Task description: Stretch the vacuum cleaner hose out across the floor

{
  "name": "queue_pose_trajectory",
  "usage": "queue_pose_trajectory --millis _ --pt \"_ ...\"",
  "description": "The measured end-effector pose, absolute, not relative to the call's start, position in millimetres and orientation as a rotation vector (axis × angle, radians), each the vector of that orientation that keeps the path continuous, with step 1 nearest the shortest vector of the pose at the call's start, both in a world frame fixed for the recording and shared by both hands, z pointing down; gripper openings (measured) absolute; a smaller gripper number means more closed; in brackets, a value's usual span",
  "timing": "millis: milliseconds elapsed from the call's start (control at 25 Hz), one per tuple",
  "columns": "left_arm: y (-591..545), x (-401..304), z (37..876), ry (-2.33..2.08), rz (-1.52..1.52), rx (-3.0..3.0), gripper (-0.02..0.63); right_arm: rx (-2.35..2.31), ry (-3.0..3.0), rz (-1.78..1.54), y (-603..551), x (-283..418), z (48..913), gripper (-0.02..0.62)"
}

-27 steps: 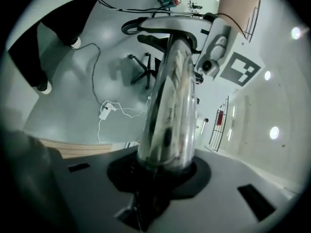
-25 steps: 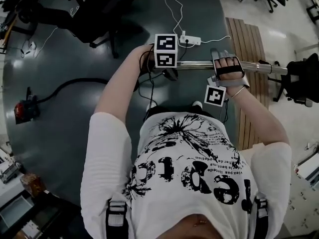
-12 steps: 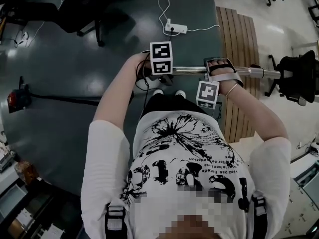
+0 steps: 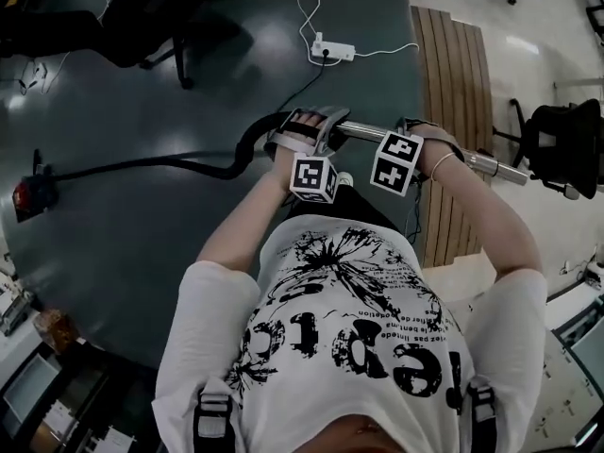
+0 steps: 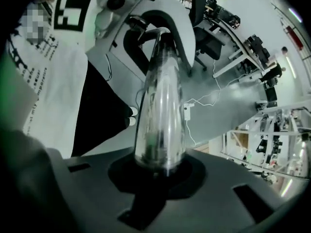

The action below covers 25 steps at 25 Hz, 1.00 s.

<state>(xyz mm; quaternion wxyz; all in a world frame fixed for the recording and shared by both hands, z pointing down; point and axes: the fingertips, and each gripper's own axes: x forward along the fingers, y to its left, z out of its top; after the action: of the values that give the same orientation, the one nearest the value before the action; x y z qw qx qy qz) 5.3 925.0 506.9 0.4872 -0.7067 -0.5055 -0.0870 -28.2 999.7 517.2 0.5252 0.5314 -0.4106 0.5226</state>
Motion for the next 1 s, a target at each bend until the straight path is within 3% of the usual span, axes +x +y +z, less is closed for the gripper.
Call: queue_pose_trajectory --millis 80,120,160,480,1000 --pt "927 19 517 -1.161 -0.210 -1.703 0.240 1.264 -0.985 1.279 1002 -22 521 0.060" --pt "930 26 522 -1.154 -0.213 -1.699 0.164 1.255 -0.981 1.285 1004 -18 525 0.061" --pt "932 30 528 -1.165 -0.221 -1.689 0.149 1.246 -0.982 1.291 1007 -15 530 0.063" --pt "982 24 597 -1.385 -0.478 -1.576 0.144 1.232 -1.188 1.412 1052 -16 586 0.064" --pt "1063 106 727 -1.149 -0.575 -1.492 0.144 1.293 -1.305 1.245 1143 62 738 0.064"
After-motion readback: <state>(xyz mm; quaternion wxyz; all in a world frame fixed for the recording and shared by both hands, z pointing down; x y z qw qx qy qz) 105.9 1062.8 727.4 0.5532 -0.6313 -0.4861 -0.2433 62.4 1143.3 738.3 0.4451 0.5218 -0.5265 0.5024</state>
